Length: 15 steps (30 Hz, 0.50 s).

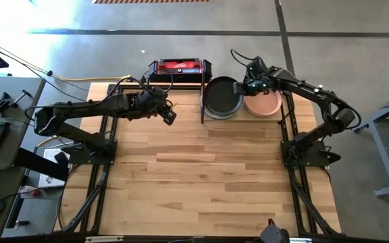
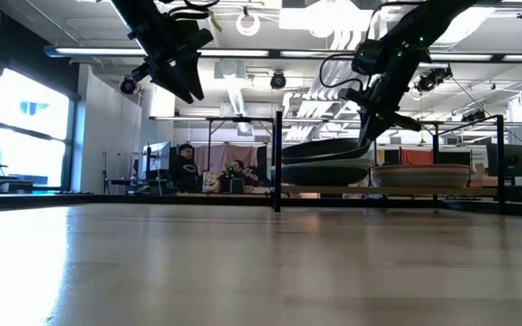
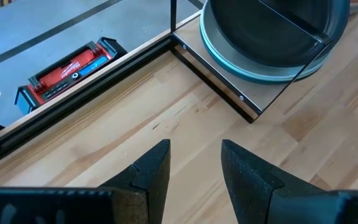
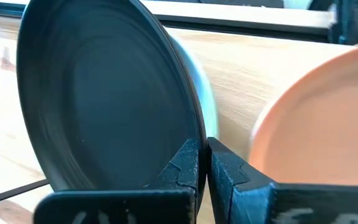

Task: Place and stack plates onto a shelf
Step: Stack the black plate on top of the light blue plate on the shelf

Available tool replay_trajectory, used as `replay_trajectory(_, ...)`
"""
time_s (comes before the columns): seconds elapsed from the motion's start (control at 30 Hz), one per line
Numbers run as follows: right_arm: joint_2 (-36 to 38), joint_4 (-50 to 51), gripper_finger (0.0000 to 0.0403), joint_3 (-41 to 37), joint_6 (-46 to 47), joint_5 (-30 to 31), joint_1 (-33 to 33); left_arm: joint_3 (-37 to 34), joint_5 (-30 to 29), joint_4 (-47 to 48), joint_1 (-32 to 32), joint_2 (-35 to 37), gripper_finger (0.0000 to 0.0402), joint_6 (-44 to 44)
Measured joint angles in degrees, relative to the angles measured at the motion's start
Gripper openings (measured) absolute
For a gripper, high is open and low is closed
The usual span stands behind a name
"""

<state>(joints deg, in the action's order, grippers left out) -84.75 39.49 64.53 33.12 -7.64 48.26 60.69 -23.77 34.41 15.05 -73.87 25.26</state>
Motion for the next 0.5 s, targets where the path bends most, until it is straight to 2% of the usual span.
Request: replay_trajectory(0.5,0.0,-1.6,0.0001,0.0,-0.5,0.2,-1.6,0.0,0.1,0.0,0.0,0.0,0.0133,0.0)
